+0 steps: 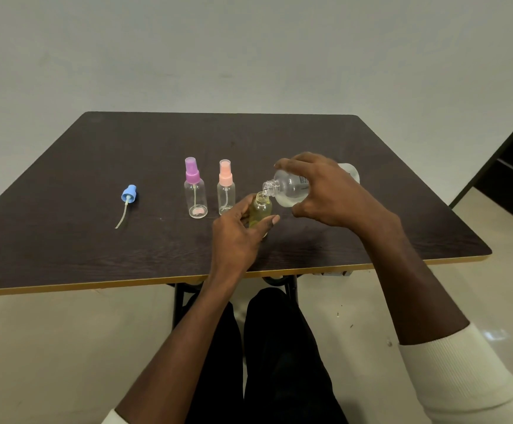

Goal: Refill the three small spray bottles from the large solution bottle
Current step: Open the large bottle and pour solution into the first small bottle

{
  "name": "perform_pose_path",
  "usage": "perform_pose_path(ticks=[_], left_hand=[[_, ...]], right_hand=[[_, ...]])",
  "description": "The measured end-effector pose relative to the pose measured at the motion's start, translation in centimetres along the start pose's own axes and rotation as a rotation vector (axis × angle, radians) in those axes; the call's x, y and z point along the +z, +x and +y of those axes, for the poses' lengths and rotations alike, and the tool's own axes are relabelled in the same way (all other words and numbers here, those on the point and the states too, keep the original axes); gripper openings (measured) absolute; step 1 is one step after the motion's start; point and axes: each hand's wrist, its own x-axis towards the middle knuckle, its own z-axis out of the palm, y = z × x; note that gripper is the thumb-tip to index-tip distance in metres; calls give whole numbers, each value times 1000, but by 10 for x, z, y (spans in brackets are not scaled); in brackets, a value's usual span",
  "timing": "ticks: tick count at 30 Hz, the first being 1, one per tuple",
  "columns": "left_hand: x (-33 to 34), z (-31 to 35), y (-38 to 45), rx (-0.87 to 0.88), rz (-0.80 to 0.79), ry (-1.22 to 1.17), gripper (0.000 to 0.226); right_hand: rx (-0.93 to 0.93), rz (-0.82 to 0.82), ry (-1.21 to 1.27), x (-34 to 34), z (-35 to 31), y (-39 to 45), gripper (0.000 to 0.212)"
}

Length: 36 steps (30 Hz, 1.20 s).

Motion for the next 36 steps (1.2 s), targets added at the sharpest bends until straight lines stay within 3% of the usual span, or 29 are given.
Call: perform_pose_path(ticks=[36], left_hand=[[0, -1, 0, 9, 5, 18, 46]], right_hand=[[4, -16, -20, -2, -3, 1, 78]])
